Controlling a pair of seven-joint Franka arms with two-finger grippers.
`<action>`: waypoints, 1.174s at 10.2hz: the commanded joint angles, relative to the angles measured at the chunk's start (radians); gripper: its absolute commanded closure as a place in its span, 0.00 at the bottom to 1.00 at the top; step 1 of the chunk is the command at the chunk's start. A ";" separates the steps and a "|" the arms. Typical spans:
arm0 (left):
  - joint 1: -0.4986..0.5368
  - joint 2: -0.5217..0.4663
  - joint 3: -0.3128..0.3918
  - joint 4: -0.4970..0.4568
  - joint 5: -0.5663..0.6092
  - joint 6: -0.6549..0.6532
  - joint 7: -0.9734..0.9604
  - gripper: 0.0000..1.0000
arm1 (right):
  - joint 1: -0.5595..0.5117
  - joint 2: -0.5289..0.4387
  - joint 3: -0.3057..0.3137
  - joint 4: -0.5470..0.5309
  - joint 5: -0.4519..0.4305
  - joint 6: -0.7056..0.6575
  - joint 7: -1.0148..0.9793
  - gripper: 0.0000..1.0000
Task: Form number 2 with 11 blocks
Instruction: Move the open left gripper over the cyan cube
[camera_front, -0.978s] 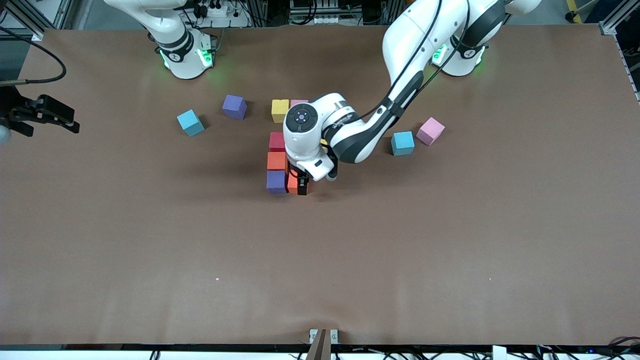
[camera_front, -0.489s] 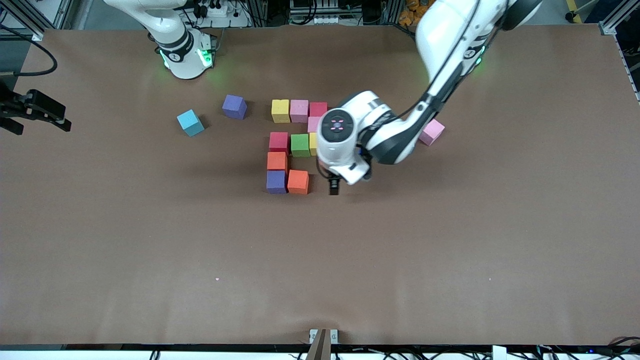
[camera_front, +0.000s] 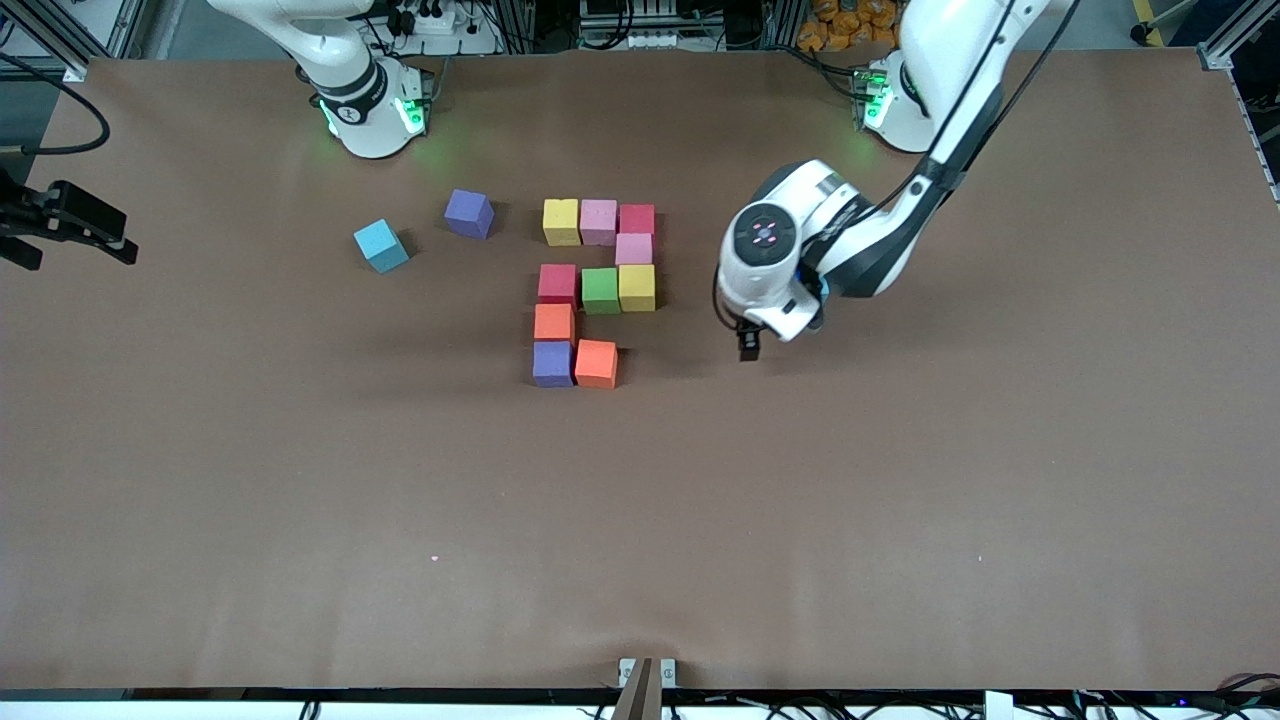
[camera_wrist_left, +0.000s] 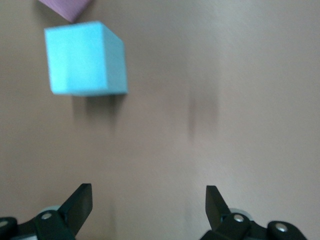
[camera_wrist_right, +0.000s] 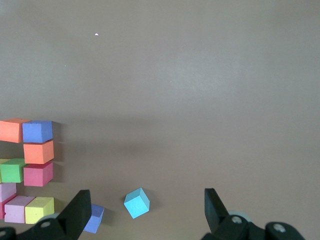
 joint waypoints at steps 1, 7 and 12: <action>0.152 -0.125 -0.087 -0.156 -0.055 0.039 0.010 0.00 | -0.018 0.005 0.009 0.013 -0.011 -0.010 -0.002 0.00; 0.293 -0.179 -0.193 -0.361 -0.057 0.184 0.012 0.00 | -0.067 0.005 0.009 0.005 -0.004 -0.016 -0.002 0.00; 0.295 -0.168 -0.192 -0.447 -0.052 0.261 0.012 0.00 | -0.068 0.007 0.009 0.005 -0.005 -0.016 -0.007 0.00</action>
